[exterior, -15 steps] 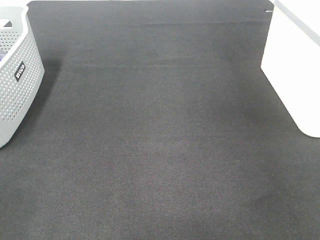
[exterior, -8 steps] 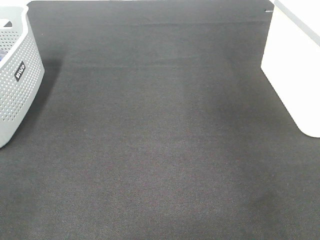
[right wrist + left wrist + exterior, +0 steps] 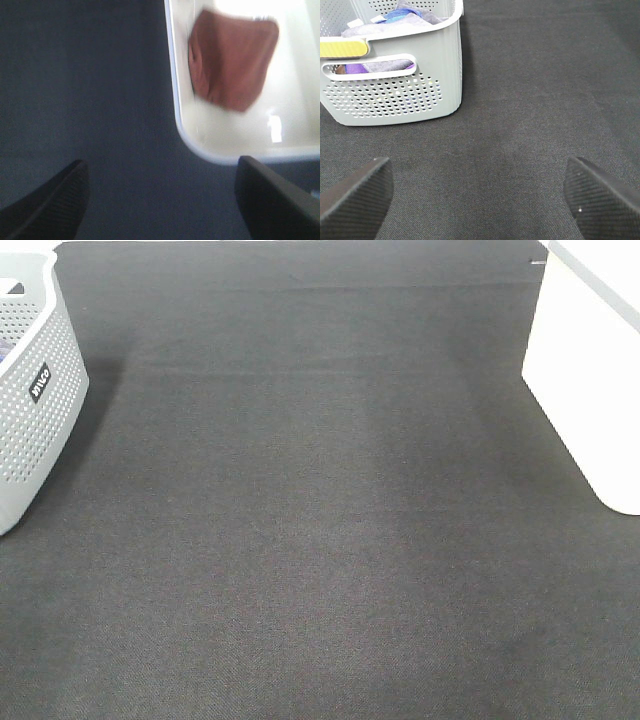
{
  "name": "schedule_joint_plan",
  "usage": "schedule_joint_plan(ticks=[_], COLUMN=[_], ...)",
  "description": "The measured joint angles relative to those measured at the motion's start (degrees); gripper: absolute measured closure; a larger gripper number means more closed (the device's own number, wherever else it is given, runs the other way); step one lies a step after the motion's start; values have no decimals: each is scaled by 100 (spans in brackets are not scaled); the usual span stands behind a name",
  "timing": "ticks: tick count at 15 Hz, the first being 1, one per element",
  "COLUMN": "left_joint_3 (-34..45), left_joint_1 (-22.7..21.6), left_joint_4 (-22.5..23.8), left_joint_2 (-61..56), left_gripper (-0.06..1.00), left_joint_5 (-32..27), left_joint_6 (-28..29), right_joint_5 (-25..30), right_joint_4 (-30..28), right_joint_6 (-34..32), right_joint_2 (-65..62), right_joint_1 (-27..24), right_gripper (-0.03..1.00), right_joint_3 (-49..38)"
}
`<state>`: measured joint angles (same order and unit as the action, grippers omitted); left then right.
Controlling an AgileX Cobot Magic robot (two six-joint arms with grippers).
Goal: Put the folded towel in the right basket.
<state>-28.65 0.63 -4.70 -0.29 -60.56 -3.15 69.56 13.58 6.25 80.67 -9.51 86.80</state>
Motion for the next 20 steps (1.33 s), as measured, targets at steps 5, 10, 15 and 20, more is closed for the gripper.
schedule_joint_plan(ticks=[5,10,15,20], left_joint_3=[0,0,0,0], left_joint_1=[0,0,0,0], left_joint_4=[0,0,0,0], left_joint_2=[0,0,0,0], left_gripper=[7,7,7,7], left_joint_5=[0,0,0,0], left_joint_6=[0,0,0,0], right_joint_5=[-17,-361,-814,-848], right_joint_4=[-229,-258,-550,-1026], right_joint_6=[69,69,69,-252], right_joint_2=[-2114,-4045,-6801,-7431], right_joint_1=[0,0,11,751], right_gripper=[21,21,21,21], right_joint_3=[-3037,-4612,-5449,-5747])
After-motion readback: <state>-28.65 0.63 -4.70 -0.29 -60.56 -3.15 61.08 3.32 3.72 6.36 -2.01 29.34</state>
